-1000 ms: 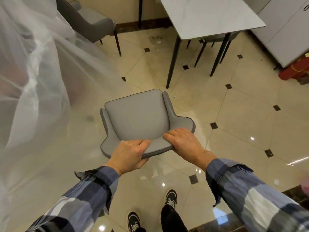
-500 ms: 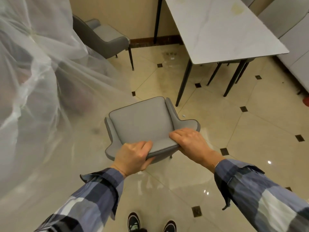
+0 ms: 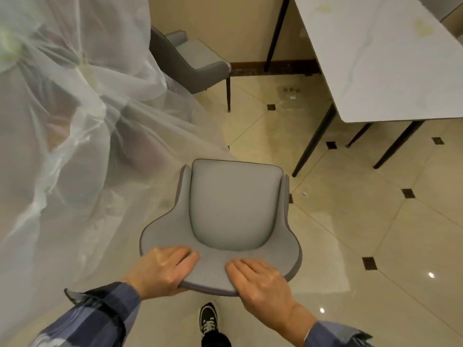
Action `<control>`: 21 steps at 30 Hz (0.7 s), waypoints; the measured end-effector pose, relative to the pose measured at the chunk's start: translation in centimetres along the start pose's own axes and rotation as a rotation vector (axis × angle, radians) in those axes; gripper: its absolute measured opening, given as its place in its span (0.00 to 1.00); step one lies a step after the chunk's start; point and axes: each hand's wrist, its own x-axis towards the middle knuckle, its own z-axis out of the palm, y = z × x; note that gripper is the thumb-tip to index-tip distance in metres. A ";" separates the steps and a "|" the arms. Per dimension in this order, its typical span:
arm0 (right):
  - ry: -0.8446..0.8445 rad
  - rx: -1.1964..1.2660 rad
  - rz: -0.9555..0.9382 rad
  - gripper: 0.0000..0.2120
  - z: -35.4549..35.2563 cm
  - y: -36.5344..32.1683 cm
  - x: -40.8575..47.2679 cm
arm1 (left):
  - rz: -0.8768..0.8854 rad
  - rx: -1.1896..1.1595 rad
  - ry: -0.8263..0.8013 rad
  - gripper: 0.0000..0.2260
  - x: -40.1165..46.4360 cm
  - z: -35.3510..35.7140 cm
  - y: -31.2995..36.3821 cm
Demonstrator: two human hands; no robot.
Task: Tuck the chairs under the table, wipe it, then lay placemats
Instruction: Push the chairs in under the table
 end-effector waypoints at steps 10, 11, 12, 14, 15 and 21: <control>-0.070 -0.021 0.011 0.12 -4.3 6.4 9.1 | -0.064 -0.030 0.069 0.21 7.1 -0.7 -8.7; -0.104 -0.036 0.017 0.13 -4.8 7.3 9.8 | -0.075 -0.023 0.067 0.20 8.0 -0.7 -9.1; -0.135 -0.054 0.027 0.14 -5.4 8.0 10.4 | -0.087 -0.018 0.069 0.20 8.8 -0.8 -9.5; -0.182 -0.089 0.049 0.14 -6.2 9.4 11.4 | -0.125 -0.034 0.073 0.20 10.3 -0.9 -9.7; -0.188 -0.117 0.058 0.14 -6.7 10.1 11.8 | -0.144 -0.036 0.084 0.20 11.2 -0.9 -9.7; -0.220 -0.221 0.237 0.17 -9.0 13.6 9.6 | -0.235 -0.058 0.117 0.18 15.4 1.2 -5.7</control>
